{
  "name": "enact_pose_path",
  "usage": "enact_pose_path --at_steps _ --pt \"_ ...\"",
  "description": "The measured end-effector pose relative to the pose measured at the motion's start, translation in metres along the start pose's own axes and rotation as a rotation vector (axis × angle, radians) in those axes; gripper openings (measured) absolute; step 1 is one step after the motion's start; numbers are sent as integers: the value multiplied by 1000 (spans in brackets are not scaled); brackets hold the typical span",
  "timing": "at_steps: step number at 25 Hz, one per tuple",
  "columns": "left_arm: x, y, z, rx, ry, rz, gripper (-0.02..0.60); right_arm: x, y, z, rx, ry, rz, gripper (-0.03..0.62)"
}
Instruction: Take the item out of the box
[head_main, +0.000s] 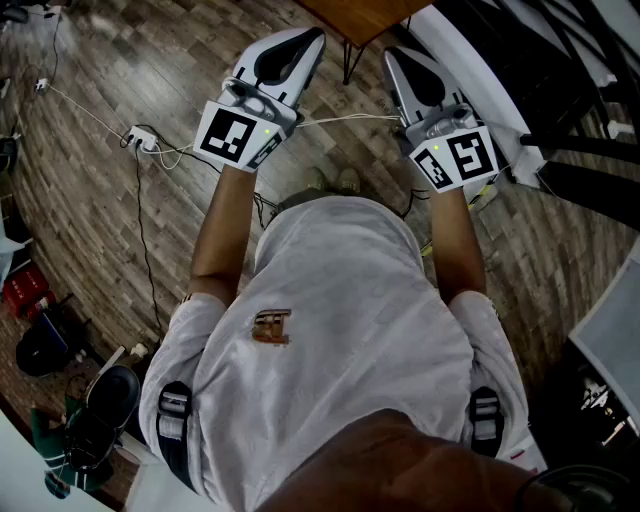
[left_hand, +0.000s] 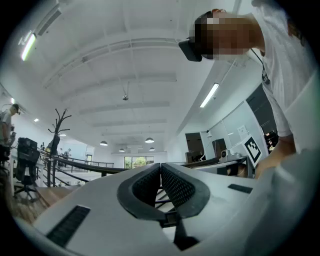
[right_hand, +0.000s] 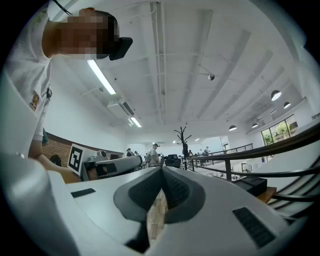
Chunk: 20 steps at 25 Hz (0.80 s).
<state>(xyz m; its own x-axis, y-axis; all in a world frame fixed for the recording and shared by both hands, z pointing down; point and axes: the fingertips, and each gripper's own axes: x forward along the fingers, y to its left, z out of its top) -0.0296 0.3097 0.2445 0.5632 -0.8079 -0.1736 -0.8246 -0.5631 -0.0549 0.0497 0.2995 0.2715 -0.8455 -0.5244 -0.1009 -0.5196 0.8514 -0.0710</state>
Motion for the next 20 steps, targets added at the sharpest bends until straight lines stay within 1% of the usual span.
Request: enact_pose_path --at_steps 13,20 --pt "-17 17 3 -5 -11 -8 23 16 16 -1 8 1 -8 31" --pt "-35 48 6 -8 -29 -1 23 39 25 -5 -2 14 -30 32"
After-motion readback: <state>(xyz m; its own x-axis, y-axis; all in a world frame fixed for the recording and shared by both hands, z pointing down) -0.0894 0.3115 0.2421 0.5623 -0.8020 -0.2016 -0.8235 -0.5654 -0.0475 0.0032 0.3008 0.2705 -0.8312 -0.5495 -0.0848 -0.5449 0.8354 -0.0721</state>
